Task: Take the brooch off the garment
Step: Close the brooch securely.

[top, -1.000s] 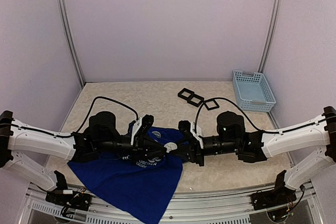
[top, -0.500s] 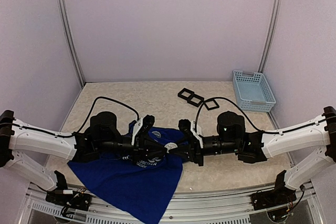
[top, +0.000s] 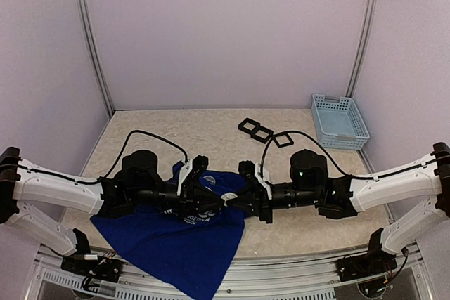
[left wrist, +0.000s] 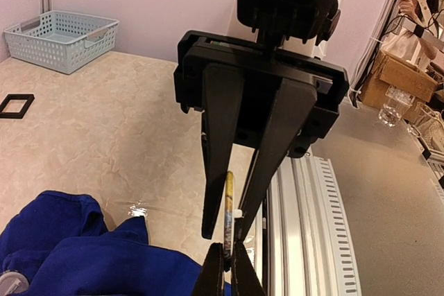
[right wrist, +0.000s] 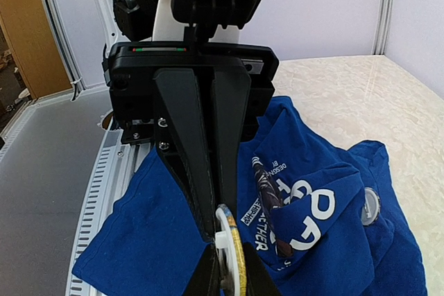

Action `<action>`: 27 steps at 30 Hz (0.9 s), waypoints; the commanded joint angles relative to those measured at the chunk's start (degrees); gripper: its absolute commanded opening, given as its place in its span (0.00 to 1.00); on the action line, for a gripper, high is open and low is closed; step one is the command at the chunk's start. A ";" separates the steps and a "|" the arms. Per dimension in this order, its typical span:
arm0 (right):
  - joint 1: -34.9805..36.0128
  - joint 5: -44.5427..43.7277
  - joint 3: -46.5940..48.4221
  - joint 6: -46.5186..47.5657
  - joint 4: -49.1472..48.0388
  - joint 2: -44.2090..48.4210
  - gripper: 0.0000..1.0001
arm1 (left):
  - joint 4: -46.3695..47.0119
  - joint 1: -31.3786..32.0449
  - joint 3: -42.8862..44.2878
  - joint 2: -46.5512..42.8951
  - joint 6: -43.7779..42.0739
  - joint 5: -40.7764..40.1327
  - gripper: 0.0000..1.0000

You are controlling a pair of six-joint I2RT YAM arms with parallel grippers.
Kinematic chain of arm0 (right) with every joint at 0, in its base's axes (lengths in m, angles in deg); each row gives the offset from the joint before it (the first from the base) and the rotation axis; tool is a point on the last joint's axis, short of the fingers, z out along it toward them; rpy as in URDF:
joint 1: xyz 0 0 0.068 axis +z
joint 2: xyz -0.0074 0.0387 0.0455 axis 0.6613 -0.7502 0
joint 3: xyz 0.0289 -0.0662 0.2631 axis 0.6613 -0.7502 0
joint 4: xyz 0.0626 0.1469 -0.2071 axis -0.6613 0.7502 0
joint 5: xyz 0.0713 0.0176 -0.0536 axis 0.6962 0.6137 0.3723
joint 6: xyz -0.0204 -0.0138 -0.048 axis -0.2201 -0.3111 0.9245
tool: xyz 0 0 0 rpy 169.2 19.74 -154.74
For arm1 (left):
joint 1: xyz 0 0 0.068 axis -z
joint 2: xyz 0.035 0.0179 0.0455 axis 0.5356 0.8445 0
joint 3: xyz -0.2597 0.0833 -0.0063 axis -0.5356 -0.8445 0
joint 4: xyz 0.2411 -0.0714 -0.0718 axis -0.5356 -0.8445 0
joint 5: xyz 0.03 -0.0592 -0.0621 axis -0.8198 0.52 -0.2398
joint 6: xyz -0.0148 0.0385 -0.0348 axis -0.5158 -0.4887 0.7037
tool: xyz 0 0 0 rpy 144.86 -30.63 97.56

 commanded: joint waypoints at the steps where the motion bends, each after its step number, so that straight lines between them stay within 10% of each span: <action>1: 0.26 -0.27 1.61 -0.25 1.06 -1.31 0.10 | 0.11 0.82 1.50 0.73 -0.70 1.59 0.00; 27: 0.23 -10.77 0.97 -2.67 1.35 0.03 0.06 | -0.33 1.39 1.59 0.64 -1.58 0.62 0.00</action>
